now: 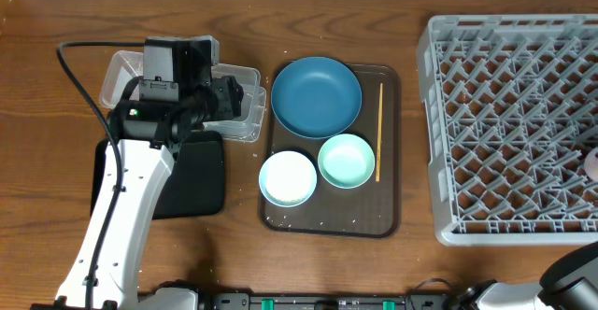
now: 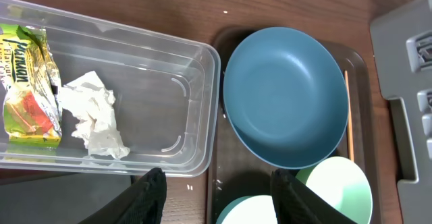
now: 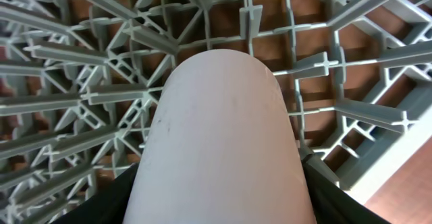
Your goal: Sort waste into correct bins and load items into the dishwasher rack
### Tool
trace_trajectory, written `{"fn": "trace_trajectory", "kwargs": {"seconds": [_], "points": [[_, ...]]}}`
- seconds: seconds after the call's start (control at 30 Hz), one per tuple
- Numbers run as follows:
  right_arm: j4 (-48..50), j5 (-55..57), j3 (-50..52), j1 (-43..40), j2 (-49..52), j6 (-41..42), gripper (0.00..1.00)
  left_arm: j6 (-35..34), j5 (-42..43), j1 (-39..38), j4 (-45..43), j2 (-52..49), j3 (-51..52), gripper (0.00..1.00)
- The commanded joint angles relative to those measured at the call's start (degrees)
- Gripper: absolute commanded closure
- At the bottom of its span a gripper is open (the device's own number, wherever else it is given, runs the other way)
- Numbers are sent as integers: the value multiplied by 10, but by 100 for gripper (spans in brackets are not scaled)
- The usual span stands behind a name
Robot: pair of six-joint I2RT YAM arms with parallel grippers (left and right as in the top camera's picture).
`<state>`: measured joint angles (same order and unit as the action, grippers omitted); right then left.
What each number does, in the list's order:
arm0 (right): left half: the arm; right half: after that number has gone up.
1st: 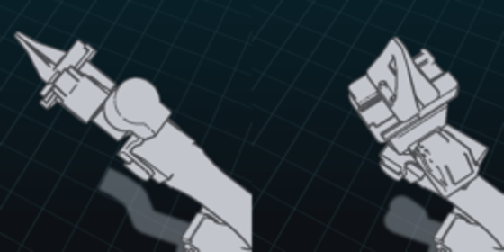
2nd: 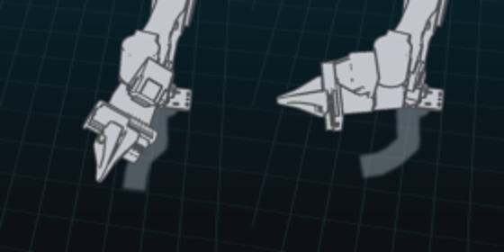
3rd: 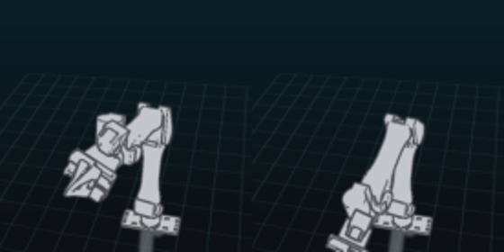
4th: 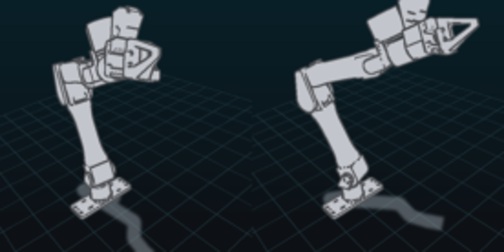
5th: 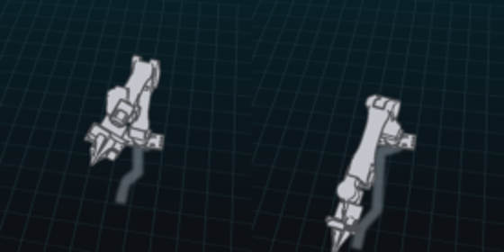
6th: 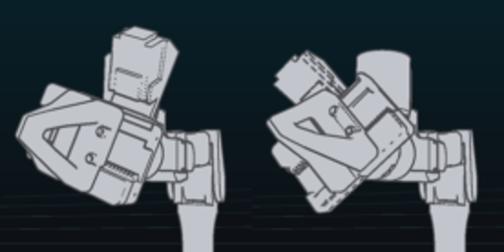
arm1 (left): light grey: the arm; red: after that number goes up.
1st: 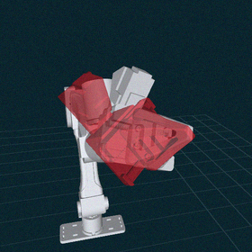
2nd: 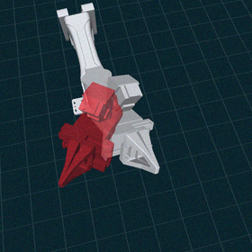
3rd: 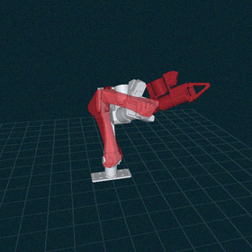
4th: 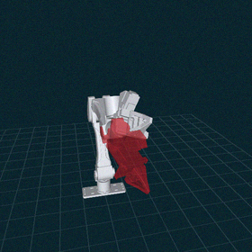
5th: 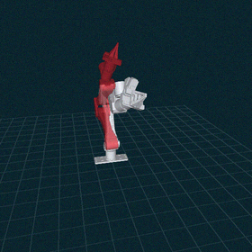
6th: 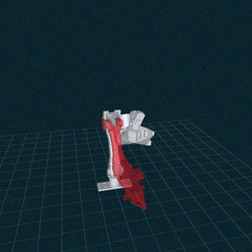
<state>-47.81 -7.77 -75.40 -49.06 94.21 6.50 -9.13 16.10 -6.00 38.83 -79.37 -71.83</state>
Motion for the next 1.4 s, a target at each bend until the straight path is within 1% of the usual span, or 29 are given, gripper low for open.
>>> {"fn": "trace_trajectory", "kwargs": {"seconds": [0.0,0.13,0.53,0.63,0.83,1.17,1.37], "points": [[4,-104,-20,3,-17,16,92,5,-7,3,2,0,-3,47],[1,-133,-20,3,-17,16,92,5,-7,3,2,0,-3,47],[-6,-134,-26,3,-17,18,93,5,-7,3,8,0,-3,47],[11,-112,-26,3,-16,19,92,5,-7,3,10,0,-3,47],[21,-29,-25,3,-12,29,90,5,-7,3,10,0,-3,47],[22,-28,-24,4,25,29,89,5,-7,3,10,0,-3,47],[37,-43,-24,4,26,29,89,5,-7,3,10,0,-3,47]]}}
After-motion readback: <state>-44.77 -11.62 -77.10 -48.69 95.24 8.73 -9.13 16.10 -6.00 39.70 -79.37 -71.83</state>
